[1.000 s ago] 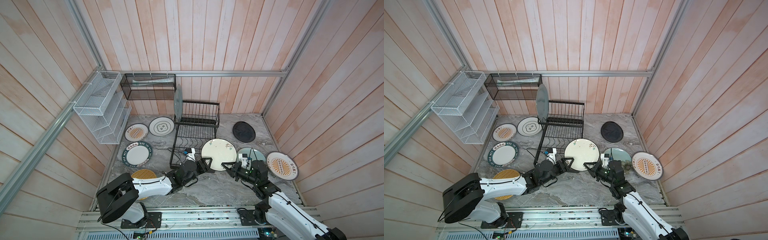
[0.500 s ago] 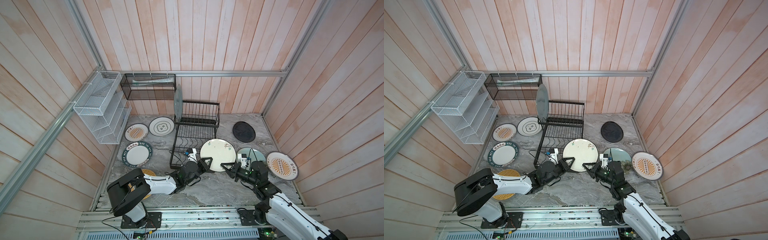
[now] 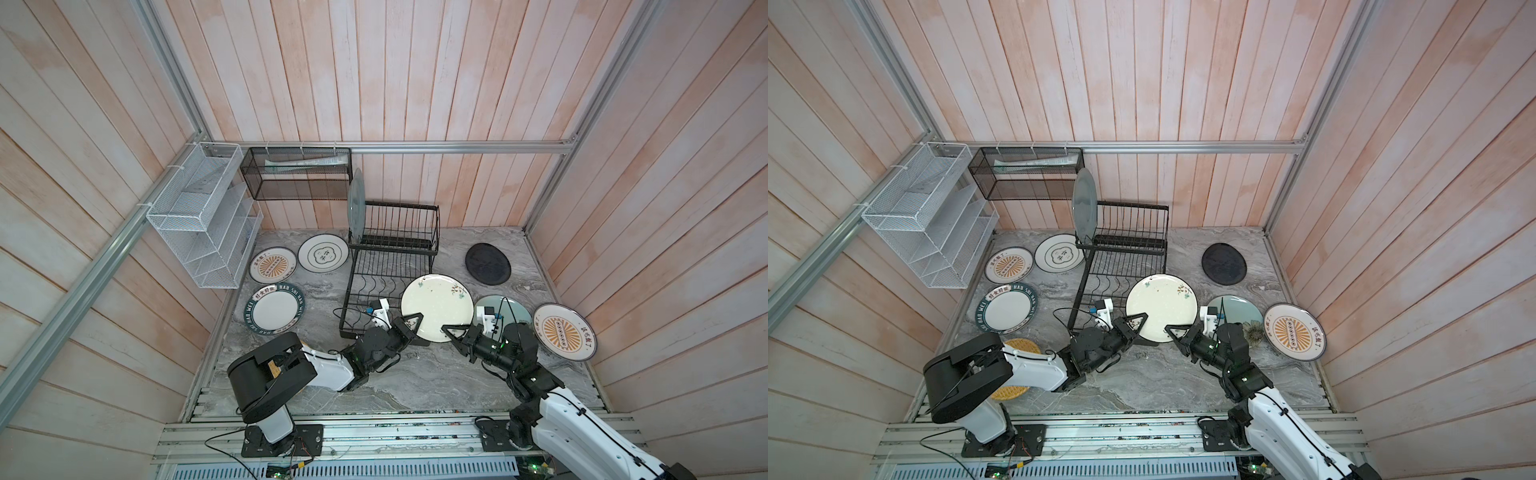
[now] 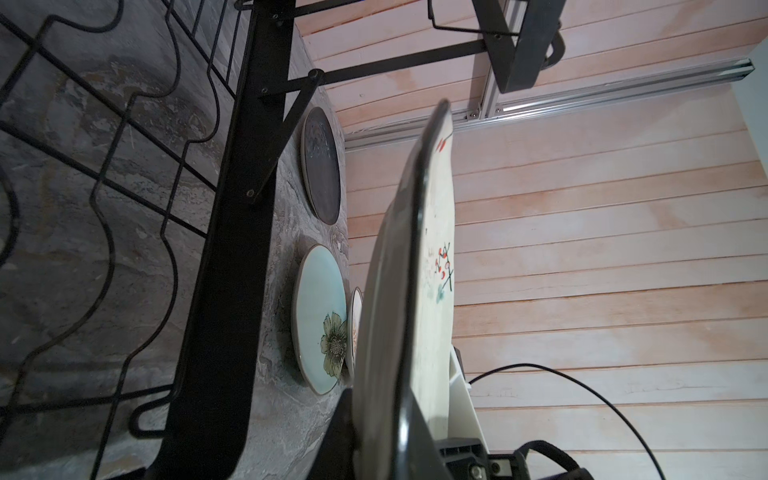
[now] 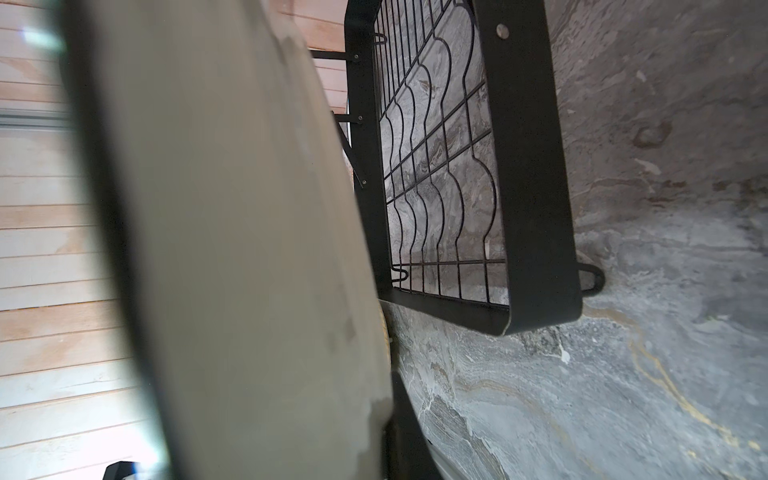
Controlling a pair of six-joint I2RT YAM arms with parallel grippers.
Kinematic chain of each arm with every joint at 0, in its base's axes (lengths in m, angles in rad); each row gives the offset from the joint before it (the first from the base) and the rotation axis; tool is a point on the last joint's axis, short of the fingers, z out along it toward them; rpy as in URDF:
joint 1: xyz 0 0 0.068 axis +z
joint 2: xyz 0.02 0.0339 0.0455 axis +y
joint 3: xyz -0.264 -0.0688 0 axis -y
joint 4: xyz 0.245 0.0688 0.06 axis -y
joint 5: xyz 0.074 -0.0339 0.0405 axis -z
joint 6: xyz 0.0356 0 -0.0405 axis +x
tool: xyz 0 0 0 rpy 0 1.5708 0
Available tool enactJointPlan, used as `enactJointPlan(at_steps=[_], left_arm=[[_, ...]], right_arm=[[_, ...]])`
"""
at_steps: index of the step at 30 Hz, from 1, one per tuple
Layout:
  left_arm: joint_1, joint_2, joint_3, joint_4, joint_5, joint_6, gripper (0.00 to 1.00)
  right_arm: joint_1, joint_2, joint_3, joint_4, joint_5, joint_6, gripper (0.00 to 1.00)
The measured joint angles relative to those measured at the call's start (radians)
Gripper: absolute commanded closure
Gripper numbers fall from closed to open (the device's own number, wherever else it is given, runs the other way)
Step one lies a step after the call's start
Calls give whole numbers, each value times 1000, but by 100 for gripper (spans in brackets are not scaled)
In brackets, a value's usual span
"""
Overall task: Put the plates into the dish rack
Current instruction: 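Lift the cream plate upright with the left gripper while the right gripper withdraws, then carry the upright cream plate with the left gripper over the rack's far end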
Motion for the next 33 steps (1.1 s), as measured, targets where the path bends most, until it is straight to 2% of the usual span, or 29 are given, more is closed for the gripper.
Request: enactJointPlan(at_steps=[3,5,8,12,17,23,29,33], left_arm=[[1,2,-6,14,4,-4,100],[-2,2,-10,6,7,14,100],[-4,-10,-26,-20,7,27,100],[-6,-81,-63,-72,-8,53,100],[-8,-242,-116,-174,-58,99,100],[-8,-451,-158,-333,-128,155,100],[-11,-781,-153,-702,-209,288,100],[-10,-945,-12,-1015,-291,412,100]], right_arm=[[1,3,5,-11,0,-16,56],[7,6,14,-23,-6,-33,37],[15,7,36,-55,-10,-58,18],[16,7,80,-103,1,-113,2],[16,29,173,-153,30,-219,2],[16,132,312,-169,71,-364,2],[13,168,364,-152,112,-508,2],[13,170,358,-116,129,-585,2]])
